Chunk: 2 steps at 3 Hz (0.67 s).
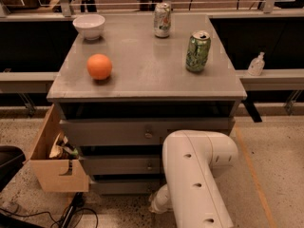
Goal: Close bottom drawer
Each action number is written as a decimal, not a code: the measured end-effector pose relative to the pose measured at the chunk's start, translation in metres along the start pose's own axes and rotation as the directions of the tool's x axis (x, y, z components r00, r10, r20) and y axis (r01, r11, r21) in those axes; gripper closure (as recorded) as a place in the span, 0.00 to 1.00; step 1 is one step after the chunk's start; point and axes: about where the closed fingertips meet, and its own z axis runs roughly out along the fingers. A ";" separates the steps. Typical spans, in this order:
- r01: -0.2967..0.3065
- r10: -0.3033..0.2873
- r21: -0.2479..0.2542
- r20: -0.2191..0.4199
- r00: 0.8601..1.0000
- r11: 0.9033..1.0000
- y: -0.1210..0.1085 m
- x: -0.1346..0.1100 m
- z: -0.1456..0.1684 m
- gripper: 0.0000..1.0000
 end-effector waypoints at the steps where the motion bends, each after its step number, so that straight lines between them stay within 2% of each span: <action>1: -0.017 0.017 0.010 0.035 0.999 1.000 0.001 0.008 -0.011 0.87; 2: 0.016 -0.021 0.028 0.187 0.982 0.999 -0.005 -0.002 -0.049 1.00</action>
Offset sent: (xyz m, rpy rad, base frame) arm -0.0175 -0.1178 0.0849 0.3049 -0.0467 -0.0661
